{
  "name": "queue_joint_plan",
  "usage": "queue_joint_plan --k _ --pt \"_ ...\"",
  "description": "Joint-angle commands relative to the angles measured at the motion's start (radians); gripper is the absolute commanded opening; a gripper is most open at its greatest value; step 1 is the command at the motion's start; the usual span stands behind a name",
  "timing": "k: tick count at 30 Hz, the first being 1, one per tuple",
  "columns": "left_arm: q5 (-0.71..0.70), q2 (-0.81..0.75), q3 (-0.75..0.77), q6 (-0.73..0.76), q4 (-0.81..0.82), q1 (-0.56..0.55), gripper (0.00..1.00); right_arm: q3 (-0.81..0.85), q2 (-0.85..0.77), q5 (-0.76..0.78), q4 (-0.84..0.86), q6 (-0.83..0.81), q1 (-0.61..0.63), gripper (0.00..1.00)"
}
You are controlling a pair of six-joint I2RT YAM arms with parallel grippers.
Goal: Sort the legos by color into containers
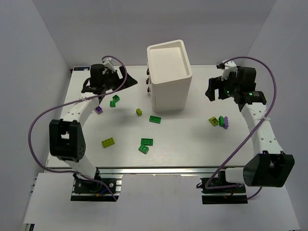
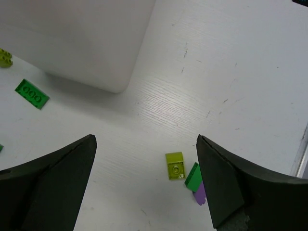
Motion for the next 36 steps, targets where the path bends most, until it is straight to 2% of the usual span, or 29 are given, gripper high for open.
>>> queue_joint_plan --k 1,3,4,6,10,12,14,18,20,21,25,28,36 --pt "0.103 0.043 0.103 -0.027 0.056 -0.002 0.91 0.053 0.008 -0.074 -0.046 -0.021 -0.001 0.89" --pt "0.116 0.104 0.154 -0.024 0.059 -0.011 0.85 0.070 0.020 -0.159 -0.075 -0.072 0.001 0.89" --pt "0.119 0.124 0.171 -0.014 0.056 -0.011 0.78 0.079 0.025 -0.221 -0.090 -0.168 -0.001 0.89" --pt "0.114 0.175 0.226 0.009 0.040 -0.020 0.71 0.081 0.028 -0.277 -0.124 -0.254 0.001 0.89" --pt "0.096 0.232 0.277 0.104 0.045 -0.042 0.54 0.071 0.031 -0.409 -0.147 -0.367 -0.005 0.89" --pt "0.109 0.247 0.272 0.144 0.084 -0.051 0.50 0.067 0.030 -0.495 -0.170 -0.483 0.001 0.89" --pt "0.122 0.264 0.259 0.243 0.159 -0.060 0.49 0.050 0.021 -0.551 -0.161 -0.497 0.007 0.89" --pt "0.122 0.283 0.225 0.406 0.265 -0.082 0.53 0.087 0.045 -0.651 -0.228 -0.586 0.014 0.89" --pt "0.125 0.289 0.206 0.468 0.330 -0.082 0.56 0.107 0.076 -0.699 -0.291 -0.620 0.019 0.84" --pt "0.129 0.292 0.206 0.486 0.342 -0.082 0.61 0.129 0.088 -0.711 -0.319 -0.643 0.021 0.80" --pt "0.220 0.315 0.209 0.558 0.399 -0.082 0.68 0.202 0.168 -0.788 -0.463 -0.776 0.021 0.68" --pt "0.283 0.342 0.214 0.574 0.433 -0.082 0.69 0.243 0.202 -0.799 -0.524 -0.819 0.019 0.67" --pt "0.283 0.402 0.239 0.514 0.546 -0.082 0.67 0.223 0.200 -0.782 -0.468 -0.806 0.021 0.72"
